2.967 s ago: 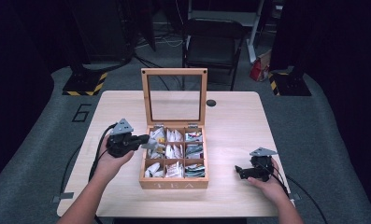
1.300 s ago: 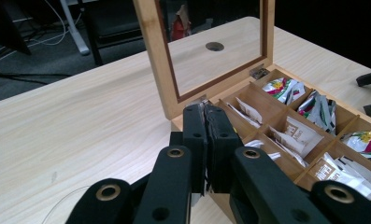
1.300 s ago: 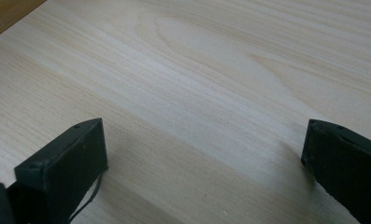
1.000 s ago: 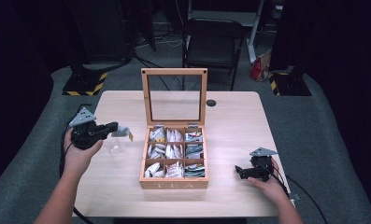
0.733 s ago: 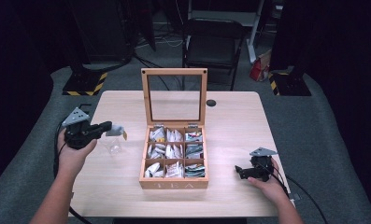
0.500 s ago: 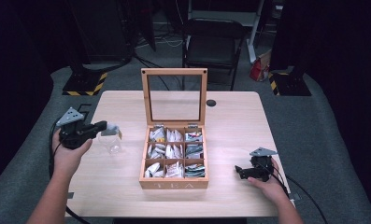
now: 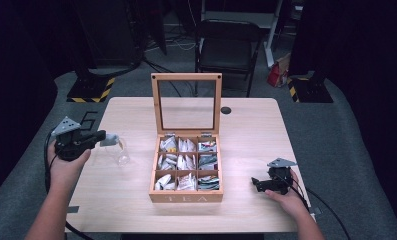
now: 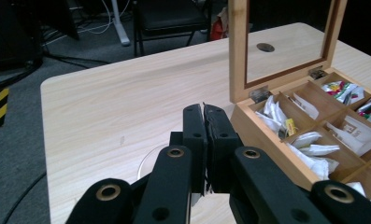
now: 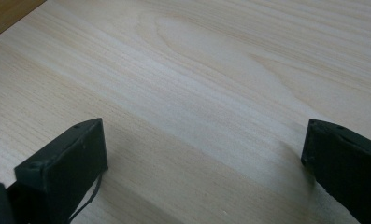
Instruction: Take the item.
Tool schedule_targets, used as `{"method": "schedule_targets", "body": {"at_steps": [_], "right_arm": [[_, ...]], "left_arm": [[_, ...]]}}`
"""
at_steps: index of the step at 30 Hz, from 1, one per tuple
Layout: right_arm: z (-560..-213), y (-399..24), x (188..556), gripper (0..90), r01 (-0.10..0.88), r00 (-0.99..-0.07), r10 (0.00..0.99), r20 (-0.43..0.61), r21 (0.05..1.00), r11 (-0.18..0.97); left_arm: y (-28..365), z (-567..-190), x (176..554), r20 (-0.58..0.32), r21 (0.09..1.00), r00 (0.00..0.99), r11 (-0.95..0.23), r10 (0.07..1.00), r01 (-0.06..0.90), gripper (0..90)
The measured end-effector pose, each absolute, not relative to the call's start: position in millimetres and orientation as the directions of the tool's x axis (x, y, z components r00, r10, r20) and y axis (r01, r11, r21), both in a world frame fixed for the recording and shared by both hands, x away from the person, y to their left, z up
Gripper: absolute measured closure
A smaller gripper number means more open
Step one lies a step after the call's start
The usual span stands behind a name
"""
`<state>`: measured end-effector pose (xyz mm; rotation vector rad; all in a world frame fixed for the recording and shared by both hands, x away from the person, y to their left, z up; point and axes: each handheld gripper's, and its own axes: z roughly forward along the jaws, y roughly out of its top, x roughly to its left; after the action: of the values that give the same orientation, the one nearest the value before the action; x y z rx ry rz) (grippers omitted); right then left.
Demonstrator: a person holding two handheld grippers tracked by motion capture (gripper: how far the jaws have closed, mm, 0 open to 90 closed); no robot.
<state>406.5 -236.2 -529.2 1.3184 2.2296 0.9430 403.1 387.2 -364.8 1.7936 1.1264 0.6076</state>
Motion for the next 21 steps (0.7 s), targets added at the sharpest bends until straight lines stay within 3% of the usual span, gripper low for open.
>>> {"method": "schedule_targets", "body": {"at_steps": [21], "right_arm": [[-529,-236,407,0.0,0.617,-0.486,0.874,0.011,0.713,0.334]], "left_arm": [[398,-384,418,-0.075,0.863,0.404,-0.143,0.912,0.484,88.0]]}}
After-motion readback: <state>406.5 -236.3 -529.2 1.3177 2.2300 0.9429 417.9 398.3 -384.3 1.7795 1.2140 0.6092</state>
